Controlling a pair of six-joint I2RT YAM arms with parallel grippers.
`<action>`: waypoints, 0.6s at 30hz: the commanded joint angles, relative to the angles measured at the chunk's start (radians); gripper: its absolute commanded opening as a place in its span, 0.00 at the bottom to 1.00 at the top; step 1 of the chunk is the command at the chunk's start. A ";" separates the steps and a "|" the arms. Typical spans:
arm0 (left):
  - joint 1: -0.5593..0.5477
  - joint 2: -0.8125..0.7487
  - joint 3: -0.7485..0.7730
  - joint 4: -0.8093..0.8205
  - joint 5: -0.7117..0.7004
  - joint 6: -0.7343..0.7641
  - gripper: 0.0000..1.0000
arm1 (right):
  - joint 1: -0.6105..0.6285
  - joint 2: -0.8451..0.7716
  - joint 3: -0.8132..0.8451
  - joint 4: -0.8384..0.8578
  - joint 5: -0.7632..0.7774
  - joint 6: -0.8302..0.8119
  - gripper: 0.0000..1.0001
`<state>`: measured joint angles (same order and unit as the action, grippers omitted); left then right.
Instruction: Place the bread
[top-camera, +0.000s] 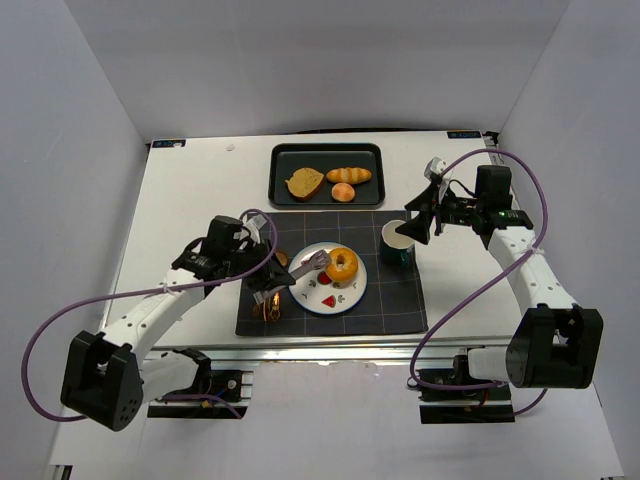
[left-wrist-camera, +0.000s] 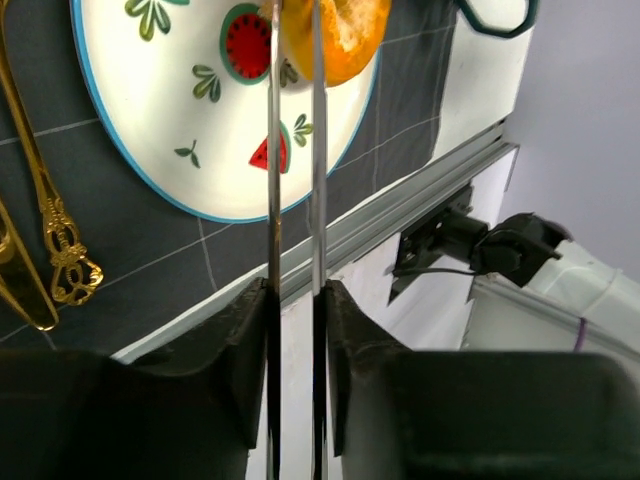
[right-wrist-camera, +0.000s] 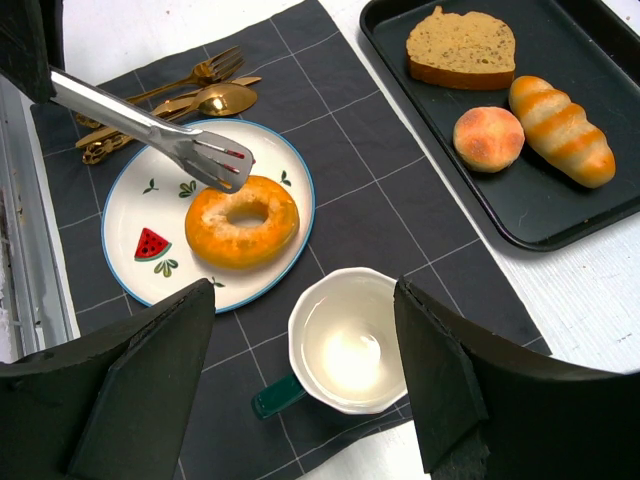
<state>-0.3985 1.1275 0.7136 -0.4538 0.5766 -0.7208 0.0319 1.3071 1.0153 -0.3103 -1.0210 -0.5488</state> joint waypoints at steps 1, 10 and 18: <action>-0.008 0.000 0.046 0.004 0.017 0.037 0.37 | -0.007 -0.025 0.020 0.031 -0.018 0.009 0.77; -0.008 0.032 0.130 -0.056 -0.015 0.099 0.48 | -0.006 -0.020 0.016 0.036 -0.022 0.010 0.77; -0.008 0.100 0.276 -0.068 -0.080 0.127 0.48 | -0.007 -0.012 0.016 0.036 -0.028 0.012 0.77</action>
<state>-0.4030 1.2091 0.9070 -0.5392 0.5270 -0.6178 0.0319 1.3064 1.0153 -0.3099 -1.0214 -0.5484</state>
